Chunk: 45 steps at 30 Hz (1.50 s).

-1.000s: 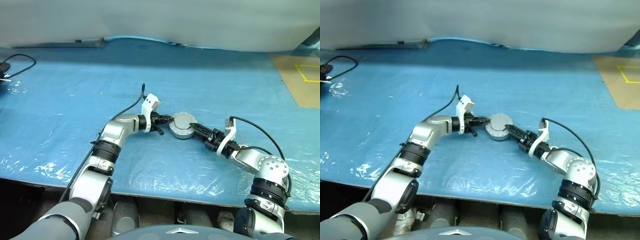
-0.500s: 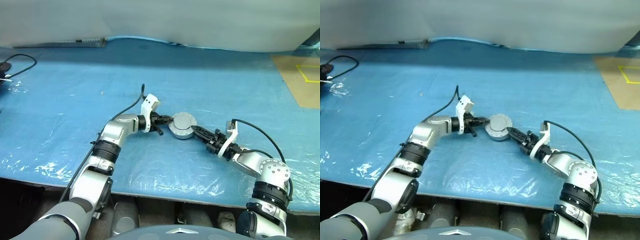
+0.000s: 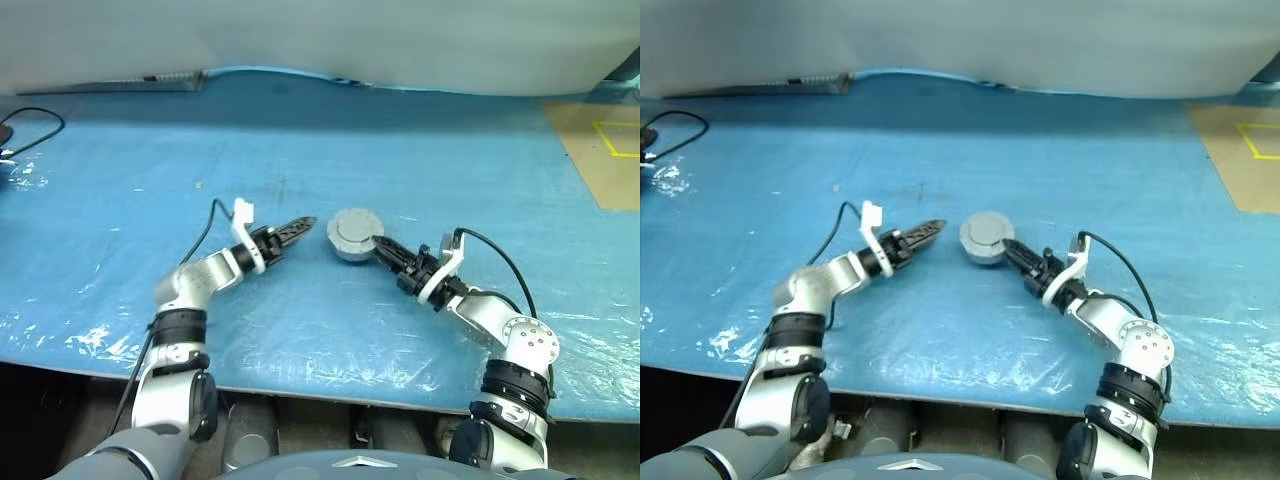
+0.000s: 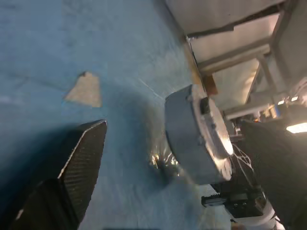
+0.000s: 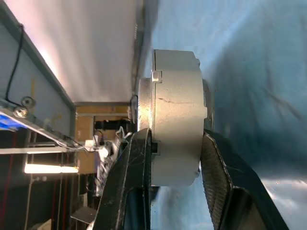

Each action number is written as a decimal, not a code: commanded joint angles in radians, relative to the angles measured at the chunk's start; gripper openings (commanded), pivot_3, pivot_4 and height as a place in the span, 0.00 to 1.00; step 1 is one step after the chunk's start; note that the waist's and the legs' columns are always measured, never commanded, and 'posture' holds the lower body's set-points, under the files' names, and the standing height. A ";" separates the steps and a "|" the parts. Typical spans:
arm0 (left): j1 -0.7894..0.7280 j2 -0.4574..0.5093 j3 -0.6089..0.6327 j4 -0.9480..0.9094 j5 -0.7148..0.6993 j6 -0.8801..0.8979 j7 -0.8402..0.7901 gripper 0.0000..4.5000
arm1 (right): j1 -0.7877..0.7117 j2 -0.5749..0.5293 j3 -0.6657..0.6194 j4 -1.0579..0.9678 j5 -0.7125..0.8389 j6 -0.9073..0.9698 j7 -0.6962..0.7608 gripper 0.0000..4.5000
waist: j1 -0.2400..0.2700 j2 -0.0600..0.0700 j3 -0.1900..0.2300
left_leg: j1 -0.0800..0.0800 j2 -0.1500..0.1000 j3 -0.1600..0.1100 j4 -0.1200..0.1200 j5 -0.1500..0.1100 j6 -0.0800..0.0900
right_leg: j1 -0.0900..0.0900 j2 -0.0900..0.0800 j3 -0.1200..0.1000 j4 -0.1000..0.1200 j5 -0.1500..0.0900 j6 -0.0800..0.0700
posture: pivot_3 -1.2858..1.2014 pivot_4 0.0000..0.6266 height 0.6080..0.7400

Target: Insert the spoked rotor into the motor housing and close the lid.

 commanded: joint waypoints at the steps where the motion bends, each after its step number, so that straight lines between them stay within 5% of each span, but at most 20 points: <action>1: 0.064 -0.041 0.096 -0.106 -0.163 0.091 0.073 1.00 | -0.067 0.022 0.043 -0.036 0.094 -0.036 0.007 0.23 | 0.000 0.000 0.000 | 0.000 0.000 0.000 0.000 0.000 0.000 | 0.000 0.000 0.000 0.000 0.000 0.000 | 0.52 0.24 1.00; 14: 0.147 -0.190 0.183 -0.191 -0.502 0.085 0.244 1.00 | -0.164 0.038 0.169 0.054 0.097 -0.048 0.027 0.23 | 0.002 -0.001 0.000 | -0.001 0.000 -0.001 0.004 0.000 0.000 | 0.000 0.000 0.001 0.002 0.001 0.002 | 0.52 0.24 1.00; 32: 0.061 -0.162 0.072 -0.049 -0.494 -0.014 0.211 1.00 | -0.096 0.055 0.247 -0.004 0.204 -0.047 -0.048 0.23 | 0.003 -0.001 0.000 | -0.003 0.000 -0.002 0.015 0.000 0.000 | 0.001 0.000 0.003 0.005 0.004 0.007 | 0.52 0.24 1.00; 35: 0.067 -0.150 0.073 -0.041 -0.501 -0.013 0.210 0.86 | -0.091 0.050 0.252 -0.008 0.199 -0.061 -0.053 0.23 | 0.003 -0.001 0.000 | -0.003 0.000 -0.002 0.015 0.000 0.000 | 0.001 0.000 0.003 0.005 0.004 0.007 | 0.52 0.24 1.00; 39: 0.074 -0.140 0.071 -0.038 -0.505 -0.007 0.214 0.55 | -0.085 0.033 0.283 -0.030 0.133 -0.089 -0.019 0.23 | 0.003 -0.001 0.000 | -0.004 0.000 -0.002 0.015 0.000 0.000 | 0.001 0.000 0.003 0.005 0.004 0.007 | 0.52 0.24 1.00; 45: 0.066 -0.123 0.072 -0.029 -0.499 -0.009 0.227 0.53 | -0.073 0.006 0.335 -0.065 0.026 -0.157 0.073 0.23 | 0.003 -0.002 0.000 | -0.004 0.000 -0.003 0.015 0.000 0.000 | 0.001 0.000 0.002 0.005 0.004 0.007 | 0.52 0.24 1.00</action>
